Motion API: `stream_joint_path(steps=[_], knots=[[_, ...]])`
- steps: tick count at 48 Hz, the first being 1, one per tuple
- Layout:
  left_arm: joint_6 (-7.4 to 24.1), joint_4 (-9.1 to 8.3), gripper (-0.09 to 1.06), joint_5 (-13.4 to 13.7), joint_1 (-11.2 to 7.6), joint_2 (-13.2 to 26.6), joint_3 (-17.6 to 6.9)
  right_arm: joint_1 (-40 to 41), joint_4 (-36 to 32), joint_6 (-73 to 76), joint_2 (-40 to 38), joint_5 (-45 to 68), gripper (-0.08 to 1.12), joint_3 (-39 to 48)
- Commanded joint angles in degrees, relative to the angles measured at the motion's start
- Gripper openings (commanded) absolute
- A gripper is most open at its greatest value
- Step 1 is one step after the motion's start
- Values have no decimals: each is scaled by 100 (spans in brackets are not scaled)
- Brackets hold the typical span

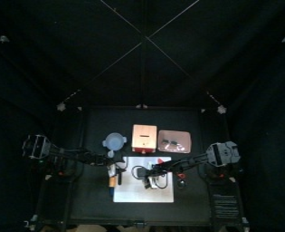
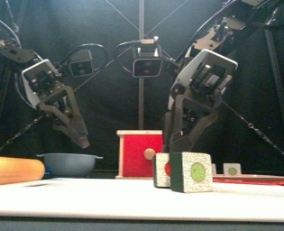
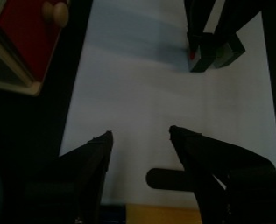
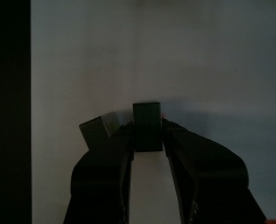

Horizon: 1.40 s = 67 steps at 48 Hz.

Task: Place sushi on board then cut the sushi with the knife then place the pieces on the plate
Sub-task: Place the 4 sushi pieces on the plate

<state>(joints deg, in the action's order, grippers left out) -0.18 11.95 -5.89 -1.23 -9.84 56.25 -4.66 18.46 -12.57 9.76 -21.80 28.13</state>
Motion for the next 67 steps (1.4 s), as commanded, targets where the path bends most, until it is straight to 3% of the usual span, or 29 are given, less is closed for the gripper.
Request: stream_joint_path(steps=[1, 17, 35, 52, 67], knots=[[0, 0, 90, -18, -9, -44, -53, 202, -26, 9, -554, -149, 58, 0], [0, 9, 90, -9, -9, -53, -53, 1213, 44, 26, -1907, -448, 58, 1178], [9, 0, 90, 0, 26, -44, -44, 2944, -26, 9, -3709, -457, 58, 2496], [-9, 0, 90, 0, 35, -44, -53, 4271, -360, 18, -4025, -606, 58, 3164], [-9, 35, 90, 0, 35, -44, -62, 4623, -475, 18, -3981, -747, 58, 3393]])
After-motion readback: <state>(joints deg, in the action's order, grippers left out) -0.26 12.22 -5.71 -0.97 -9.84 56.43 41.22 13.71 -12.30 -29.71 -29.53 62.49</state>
